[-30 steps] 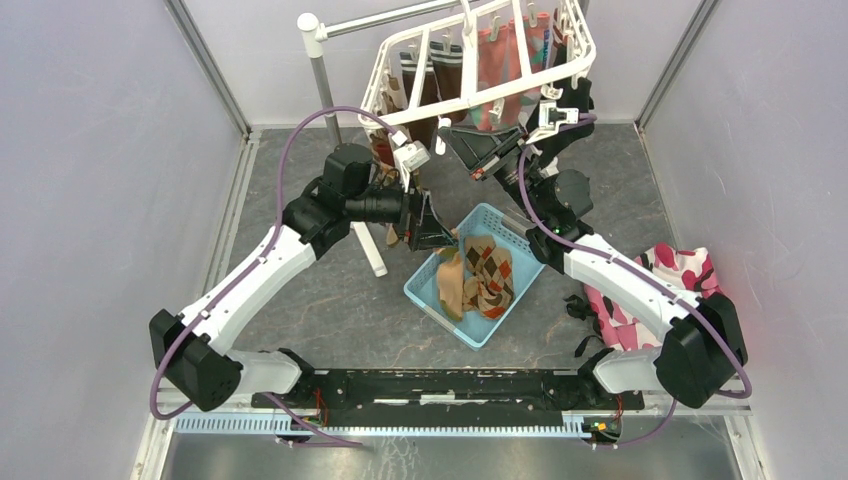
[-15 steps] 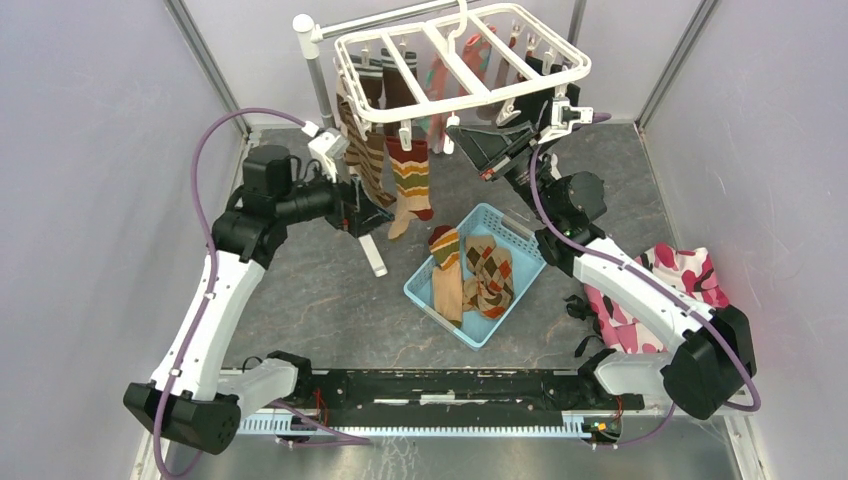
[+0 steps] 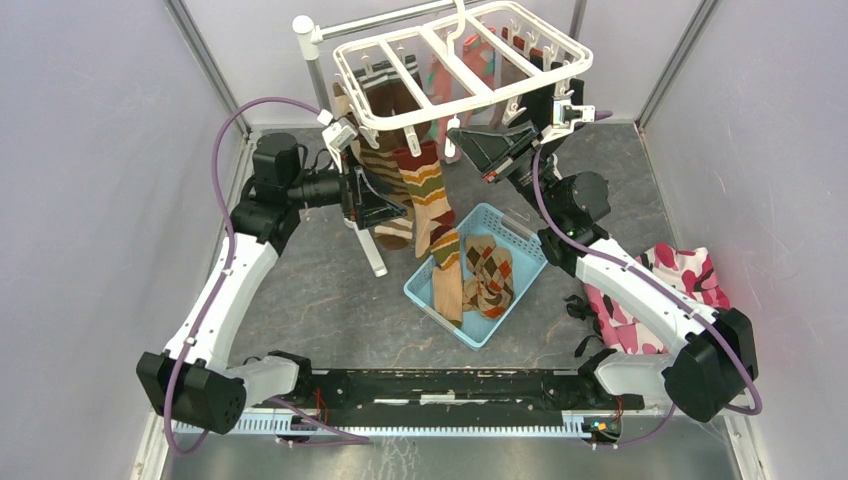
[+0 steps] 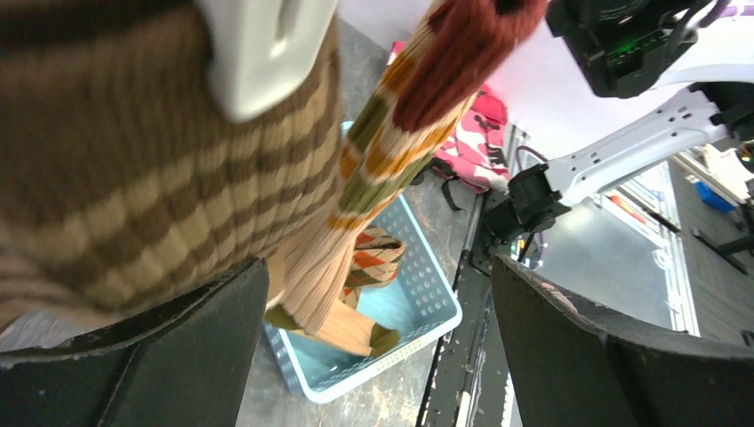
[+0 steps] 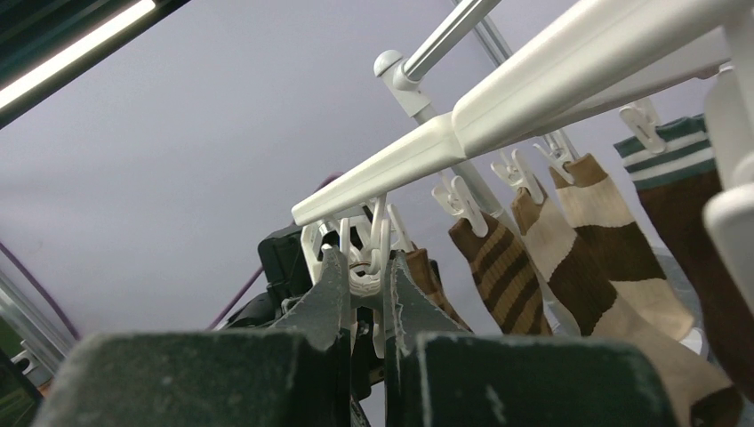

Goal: Remove the socks clipped to the hanger
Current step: Adjust the sock in the bin.

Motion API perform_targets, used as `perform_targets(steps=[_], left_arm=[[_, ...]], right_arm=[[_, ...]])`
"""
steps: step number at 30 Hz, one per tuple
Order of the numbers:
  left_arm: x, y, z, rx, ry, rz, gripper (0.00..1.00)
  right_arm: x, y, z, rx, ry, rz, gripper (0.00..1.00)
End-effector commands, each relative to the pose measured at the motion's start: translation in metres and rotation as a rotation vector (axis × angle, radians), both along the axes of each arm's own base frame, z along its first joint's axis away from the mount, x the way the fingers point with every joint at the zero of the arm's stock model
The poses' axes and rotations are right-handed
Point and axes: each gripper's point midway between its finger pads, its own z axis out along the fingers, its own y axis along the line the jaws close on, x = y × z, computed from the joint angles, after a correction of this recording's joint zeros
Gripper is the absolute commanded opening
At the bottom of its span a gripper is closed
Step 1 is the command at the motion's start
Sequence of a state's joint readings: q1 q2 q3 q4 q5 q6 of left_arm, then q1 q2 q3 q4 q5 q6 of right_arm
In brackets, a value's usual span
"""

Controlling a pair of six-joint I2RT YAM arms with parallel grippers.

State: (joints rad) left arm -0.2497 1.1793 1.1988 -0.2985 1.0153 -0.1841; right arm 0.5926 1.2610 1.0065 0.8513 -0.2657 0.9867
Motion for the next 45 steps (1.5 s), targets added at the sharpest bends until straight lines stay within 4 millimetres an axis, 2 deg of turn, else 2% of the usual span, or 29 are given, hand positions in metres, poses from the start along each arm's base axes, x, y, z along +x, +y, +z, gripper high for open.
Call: perform_targets(steps=[1,11,15,17,21,25,29,31,32,33,34,36,38,40,42,45], left_arm=[[-0.013,-0.017,0.029,-0.078,-0.063,-0.114,1.00],[0.032,-0.010,0.021,-0.024,-0.165,0.086,1.00],[0.036,-0.010,0.018,-0.011,-0.185,0.081,1.00],[0.031,-0.013,0.018,-0.019,-0.182,0.043,1.00],[0.020,-0.018,0.020,-0.055,-0.151,-0.026,0.89],[0.016,-0.021,0.028,-0.099,-0.098,-0.037,0.68],[0.014,-0.026,0.040,-0.150,-0.072,-0.029,0.61],[0.014,-0.029,0.042,-0.160,-0.063,-0.026,0.62],[0.014,-0.032,0.041,-0.160,-0.059,-0.025,0.68],[0.016,-0.034,0.039,-0.155,-0.054,-0.014,0.81],[0.018,-0.035,0.036,-0.148,-0.054,0.001,0.86],[0.026,-0.035,0.030,-0.132,-0.056,0.043,0.88],[0.036,-0.034,0.024,-0.112,-0.057,0.075,0.81],[0.036,-0.035,0.023,-0.106,-0.057,0.066,0.69],[0.034,-0.035,0.022,-0.107,-0.049,0.060,0.52],[0.029,-0.033,0.016,-0.097,-0.032,0.062,0.21]], right_arm=[[-0.021,0.001,0.021,0.030,-0.061,0.082,0.00],[-0.027,0.003,0.028,0.041,-0.074,0.117,0.00],[-0.028,0.003,0.030,0.044,-0.078,0.127,0.00],[-0.028,0.004,0.030,0.043,-0.078,0.132,0.00],[-0.026,0.007,0.025,0.036,-0.070,0.137,0.00],[-0.023,0.010,0.016,0.012,-0.053,0.139,0.00],[-0.020,0.012,0.006,-0.007,-0.034,0.134,0.01],[-0.019,0.013,0.003,-0.009,-0.026,0.135,0.01],[-0.019,0.013,0.003,-0.009,-0.024,0.136,0.01],[-0.019,0.013,0.002,-0.009,-0.021,0.138,0.00],[-0.019,0.013,0.004,-0.007,-0.023,0.140,0.00],[-0.020,0.014,0.004,-0.010,-0.024,0.145,0.00],[-0.021,0.013,0.005,-0.011,-0.024,0.145,0.00],[-0.020,0.013,0.005,-0.017,-0.023,0.141,0.00],[-0.021,0.013,0.006,-0.023,-0.026,0.138,0.00],[-0.020,0.013,0.007,-0.034,-0.027,0.128,0.02]])
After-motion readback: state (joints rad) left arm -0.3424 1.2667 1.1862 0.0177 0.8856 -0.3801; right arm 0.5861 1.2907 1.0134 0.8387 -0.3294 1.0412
